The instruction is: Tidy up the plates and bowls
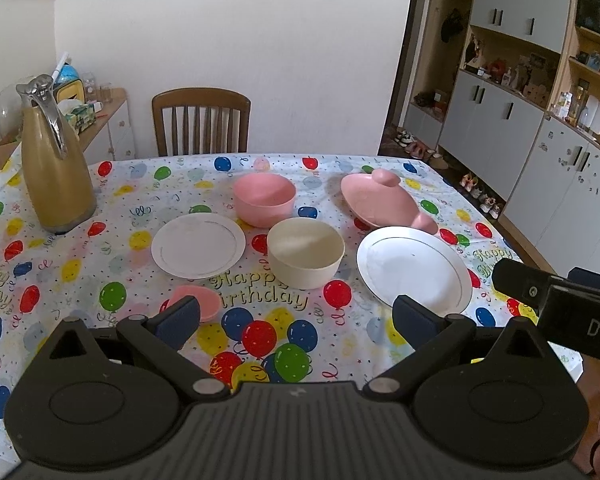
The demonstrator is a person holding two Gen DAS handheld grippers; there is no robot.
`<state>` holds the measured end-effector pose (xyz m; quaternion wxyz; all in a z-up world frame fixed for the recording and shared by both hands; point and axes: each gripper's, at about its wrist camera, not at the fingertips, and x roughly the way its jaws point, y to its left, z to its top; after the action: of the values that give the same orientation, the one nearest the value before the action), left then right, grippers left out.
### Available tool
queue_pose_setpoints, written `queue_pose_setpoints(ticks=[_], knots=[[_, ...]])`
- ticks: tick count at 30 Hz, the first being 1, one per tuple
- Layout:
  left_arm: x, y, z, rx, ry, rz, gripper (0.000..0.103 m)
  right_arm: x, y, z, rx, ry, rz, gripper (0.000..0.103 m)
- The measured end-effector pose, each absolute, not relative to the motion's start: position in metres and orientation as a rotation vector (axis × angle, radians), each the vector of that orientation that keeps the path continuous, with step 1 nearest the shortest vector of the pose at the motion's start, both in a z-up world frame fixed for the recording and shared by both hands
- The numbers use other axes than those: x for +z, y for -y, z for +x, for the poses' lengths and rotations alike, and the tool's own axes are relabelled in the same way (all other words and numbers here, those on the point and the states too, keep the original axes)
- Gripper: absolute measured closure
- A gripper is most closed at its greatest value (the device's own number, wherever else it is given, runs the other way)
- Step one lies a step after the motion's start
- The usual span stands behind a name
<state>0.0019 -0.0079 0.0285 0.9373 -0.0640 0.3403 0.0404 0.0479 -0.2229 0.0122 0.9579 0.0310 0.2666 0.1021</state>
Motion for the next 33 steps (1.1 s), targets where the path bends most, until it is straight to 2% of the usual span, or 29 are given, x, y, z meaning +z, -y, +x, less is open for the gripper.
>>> queue_pose_setpoints(ticks=[33], knots=[[0.0333, 0.0114, 0.0020, 0.097, -0.706, -0.143, 0.000, 0.0147, 0.2277, 0.0543, 0.233, -0.569, 0.087, 0.005]])
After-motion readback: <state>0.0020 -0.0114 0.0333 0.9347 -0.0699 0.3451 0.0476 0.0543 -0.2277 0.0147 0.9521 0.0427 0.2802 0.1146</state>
